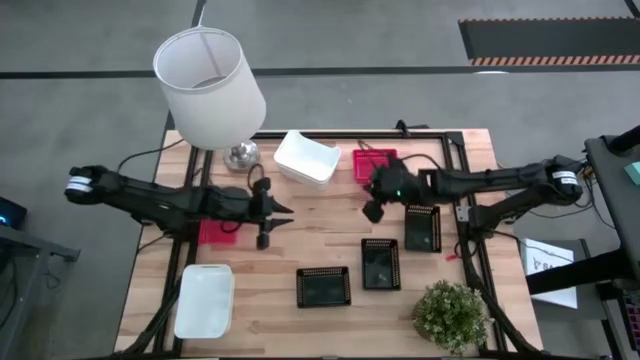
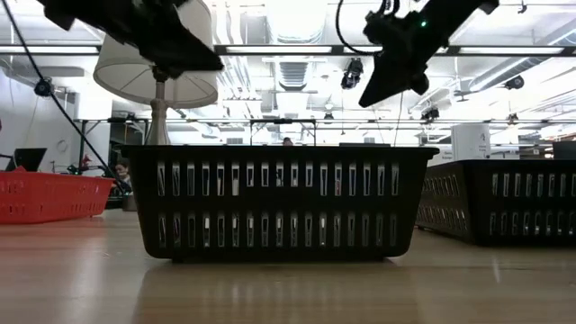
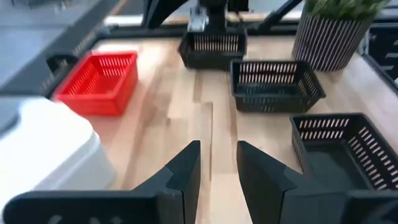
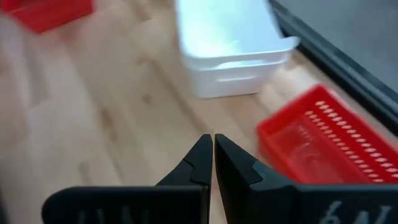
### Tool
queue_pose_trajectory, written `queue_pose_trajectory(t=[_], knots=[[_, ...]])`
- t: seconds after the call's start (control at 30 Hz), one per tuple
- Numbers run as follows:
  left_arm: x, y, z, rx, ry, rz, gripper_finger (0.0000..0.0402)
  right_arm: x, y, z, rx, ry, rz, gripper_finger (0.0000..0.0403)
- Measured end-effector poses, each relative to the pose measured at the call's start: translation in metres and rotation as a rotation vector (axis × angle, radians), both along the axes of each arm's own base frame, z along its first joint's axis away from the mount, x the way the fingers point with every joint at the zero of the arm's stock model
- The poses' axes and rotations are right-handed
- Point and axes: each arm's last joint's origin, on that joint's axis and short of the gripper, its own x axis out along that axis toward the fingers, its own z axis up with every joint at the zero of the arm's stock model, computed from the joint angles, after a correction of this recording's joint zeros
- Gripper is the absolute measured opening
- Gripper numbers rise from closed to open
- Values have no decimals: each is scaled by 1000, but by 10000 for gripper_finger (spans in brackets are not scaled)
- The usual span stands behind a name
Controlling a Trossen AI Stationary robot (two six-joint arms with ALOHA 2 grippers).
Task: Stack baskets by color
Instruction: Stack the left black bin on top of the middle black bin
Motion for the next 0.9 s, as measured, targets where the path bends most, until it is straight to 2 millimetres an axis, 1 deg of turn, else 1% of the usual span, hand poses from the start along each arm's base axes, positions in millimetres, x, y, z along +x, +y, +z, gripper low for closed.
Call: queue_pose_trajectory(t=[0.1,0.2,0.3,0.4,0.47,0.57,0.67,0.77,0.9], knots=[[12,-3,-9,-34,34,7,88,1,18,-4,-33,11,97,9],[23,-6,-14,-56,61,8,88,3,34,-11,-131,-8,250,9],[33,-9,-16,-90,68,16,88,3,44,-22,-228,-58,386,9],[42,-12,-16,-134,77,24,88,-1,46,-28,-290,-98,501,9],[47,-15,-16,-165,81,28,88,-7,45,-31,-322,-112,549,9],[53,-21,-14,-215,79,31,88,-19,41,-32,-366,-120,568,9],[60,-28,-10,-265,72,39,88,-32,38,-29,-411,-170,569,9],[68,-36,-5,-292,61,51,88,-47,38,-25,-444,-248,582,9],[82,-49,0,-307,44,75,88,-66,38,-22,-485,-407,645,9]])
